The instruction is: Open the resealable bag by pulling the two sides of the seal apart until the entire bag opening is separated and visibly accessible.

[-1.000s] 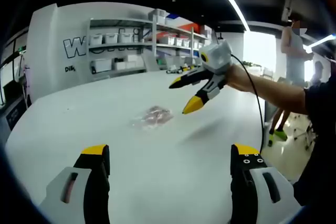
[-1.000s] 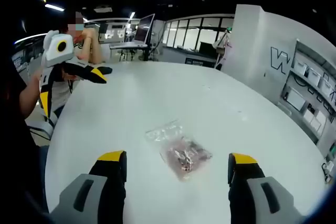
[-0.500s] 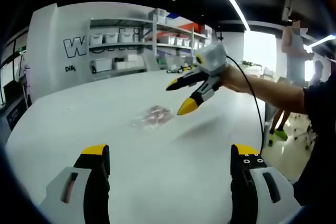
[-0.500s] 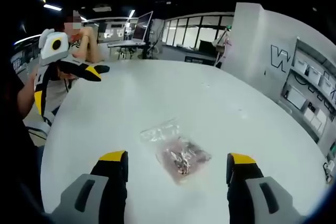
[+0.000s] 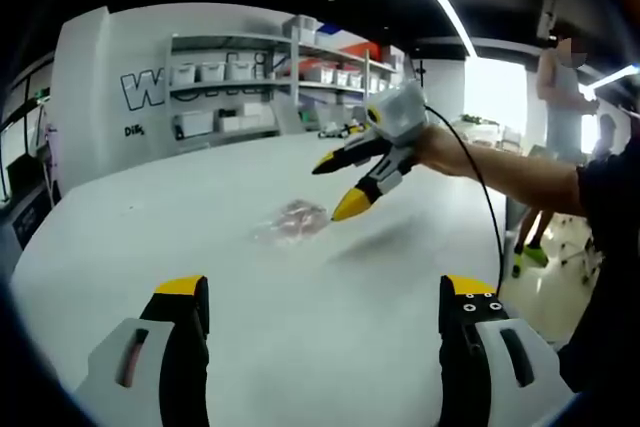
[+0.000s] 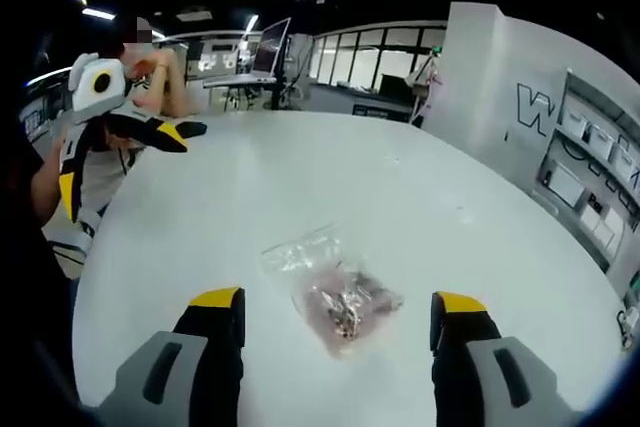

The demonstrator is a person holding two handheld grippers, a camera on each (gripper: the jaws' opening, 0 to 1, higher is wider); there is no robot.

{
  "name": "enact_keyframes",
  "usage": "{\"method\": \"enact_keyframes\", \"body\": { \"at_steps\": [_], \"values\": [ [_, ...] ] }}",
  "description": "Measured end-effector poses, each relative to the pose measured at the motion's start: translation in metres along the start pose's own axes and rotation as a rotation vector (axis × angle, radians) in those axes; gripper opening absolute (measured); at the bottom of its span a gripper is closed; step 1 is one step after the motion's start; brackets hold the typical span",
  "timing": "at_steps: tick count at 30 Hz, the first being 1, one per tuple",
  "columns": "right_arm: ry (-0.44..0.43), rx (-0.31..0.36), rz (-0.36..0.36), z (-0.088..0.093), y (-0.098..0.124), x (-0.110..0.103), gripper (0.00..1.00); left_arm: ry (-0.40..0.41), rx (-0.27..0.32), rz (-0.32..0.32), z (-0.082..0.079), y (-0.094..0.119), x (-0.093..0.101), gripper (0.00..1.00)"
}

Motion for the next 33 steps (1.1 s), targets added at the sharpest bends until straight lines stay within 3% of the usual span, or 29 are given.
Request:
{"method": "enact_keyframes", "body": {
  "at_steps": [33],
  "values": [
    [0.042,-0.049,-0.016,0.003,-0.021,0.007,0.72,0.005,-0.011,-0.009,0.004,-0.002,-0.008,0.94]
  ]
}}
Point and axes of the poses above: the point that each gripper's makers call its tool centre point, and the gripper's own axes: y roughly backward along the fingers, x roughly to its right, z roughly out of its underside, the point moved 9 cm from there along y, roughly backward along the fingers, and after that the axes turned 9 degrees about y, right-handed, at the moved point
